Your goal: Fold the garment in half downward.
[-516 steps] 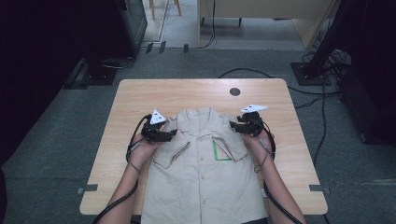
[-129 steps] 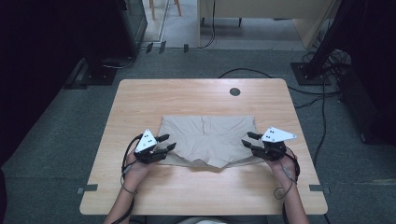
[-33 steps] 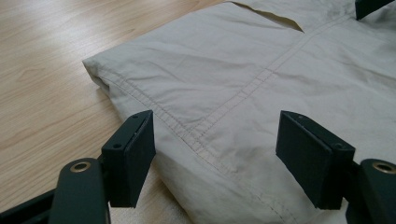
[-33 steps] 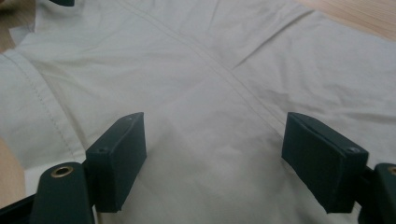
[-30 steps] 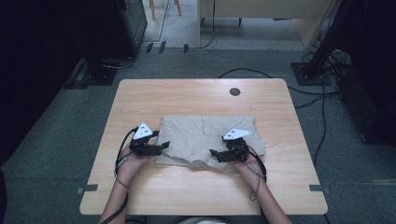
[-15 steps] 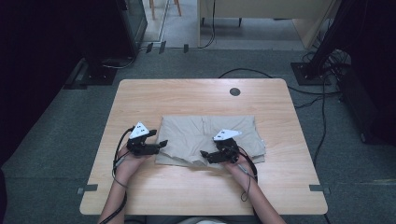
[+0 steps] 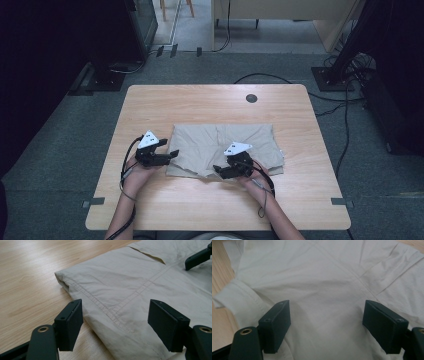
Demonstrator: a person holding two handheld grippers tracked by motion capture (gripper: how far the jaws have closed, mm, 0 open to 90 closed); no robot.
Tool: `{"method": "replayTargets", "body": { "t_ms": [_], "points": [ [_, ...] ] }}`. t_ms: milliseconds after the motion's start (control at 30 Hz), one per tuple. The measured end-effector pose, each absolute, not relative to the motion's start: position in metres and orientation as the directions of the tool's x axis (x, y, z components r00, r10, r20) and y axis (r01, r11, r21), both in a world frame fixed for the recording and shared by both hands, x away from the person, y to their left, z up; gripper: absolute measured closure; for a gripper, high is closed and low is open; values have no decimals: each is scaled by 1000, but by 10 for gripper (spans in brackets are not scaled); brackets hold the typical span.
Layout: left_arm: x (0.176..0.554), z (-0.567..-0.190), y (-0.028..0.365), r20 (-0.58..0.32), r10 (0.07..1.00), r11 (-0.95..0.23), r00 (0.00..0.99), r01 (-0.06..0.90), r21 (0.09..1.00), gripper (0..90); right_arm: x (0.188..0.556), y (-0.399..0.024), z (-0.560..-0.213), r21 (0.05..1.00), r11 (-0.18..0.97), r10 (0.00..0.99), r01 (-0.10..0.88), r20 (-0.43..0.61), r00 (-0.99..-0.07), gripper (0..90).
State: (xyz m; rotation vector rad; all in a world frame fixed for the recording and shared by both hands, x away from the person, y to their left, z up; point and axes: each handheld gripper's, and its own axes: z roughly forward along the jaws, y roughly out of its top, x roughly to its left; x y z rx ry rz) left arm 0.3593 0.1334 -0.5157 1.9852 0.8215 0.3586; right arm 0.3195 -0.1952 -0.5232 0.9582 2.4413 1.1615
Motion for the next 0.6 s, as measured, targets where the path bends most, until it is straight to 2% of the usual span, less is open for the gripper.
{"method": "replayTargets", "body": {
  "t_ms": [167,600],
  "points": [
    [360,-516,133,-78,672,-347,736,406,845,284,320,-192,-514,792,415,669,448,68,-740,214],
    [369,-515,132,-93,658,-350,747,413,841,284,326,-168,-519,768,458,638,447,65,-767,211]
  ]
}}
